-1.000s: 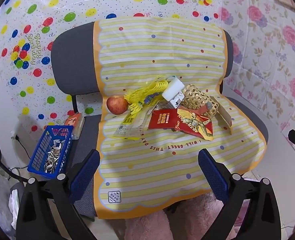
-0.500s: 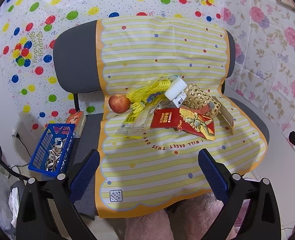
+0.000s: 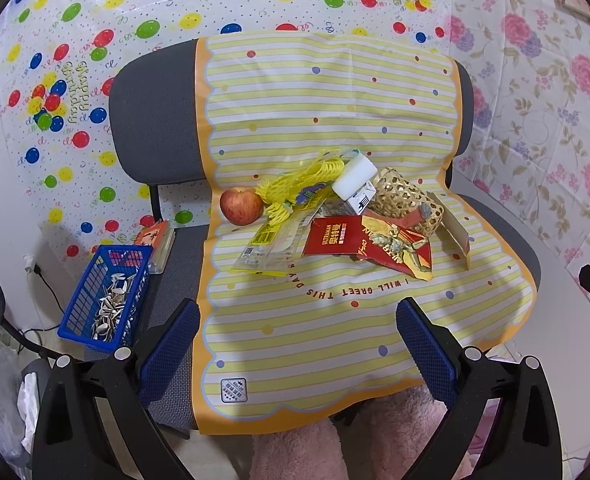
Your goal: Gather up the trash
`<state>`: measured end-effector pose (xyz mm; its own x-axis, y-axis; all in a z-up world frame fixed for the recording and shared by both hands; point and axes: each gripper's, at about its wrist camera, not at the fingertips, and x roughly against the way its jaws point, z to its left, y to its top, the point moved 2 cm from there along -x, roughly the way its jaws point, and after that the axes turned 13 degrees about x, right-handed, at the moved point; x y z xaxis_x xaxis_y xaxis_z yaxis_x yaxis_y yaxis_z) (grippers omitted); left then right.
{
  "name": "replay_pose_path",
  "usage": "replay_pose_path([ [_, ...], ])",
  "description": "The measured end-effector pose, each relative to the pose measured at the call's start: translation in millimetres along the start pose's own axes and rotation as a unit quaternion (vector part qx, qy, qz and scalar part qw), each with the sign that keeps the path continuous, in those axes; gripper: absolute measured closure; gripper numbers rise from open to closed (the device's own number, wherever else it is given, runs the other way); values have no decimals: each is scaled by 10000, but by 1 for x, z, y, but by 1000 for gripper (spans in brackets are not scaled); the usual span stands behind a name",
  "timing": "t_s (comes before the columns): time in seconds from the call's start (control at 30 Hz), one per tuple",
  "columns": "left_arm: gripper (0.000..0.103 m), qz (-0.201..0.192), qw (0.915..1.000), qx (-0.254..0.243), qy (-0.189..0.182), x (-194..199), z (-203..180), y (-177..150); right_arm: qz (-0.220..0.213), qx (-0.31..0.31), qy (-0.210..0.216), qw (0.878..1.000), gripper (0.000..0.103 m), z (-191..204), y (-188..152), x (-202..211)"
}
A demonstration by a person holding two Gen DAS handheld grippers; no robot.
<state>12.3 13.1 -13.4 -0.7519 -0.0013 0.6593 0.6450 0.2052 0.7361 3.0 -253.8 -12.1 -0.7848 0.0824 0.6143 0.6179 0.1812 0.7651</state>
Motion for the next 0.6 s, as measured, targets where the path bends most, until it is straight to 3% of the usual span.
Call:
replay_pose_path([
  [0.6, 6, 8, 10000, -4, -11, 0, -1, 1, 7, -7, 17, 10000, 6, -1, 0, 0],
])
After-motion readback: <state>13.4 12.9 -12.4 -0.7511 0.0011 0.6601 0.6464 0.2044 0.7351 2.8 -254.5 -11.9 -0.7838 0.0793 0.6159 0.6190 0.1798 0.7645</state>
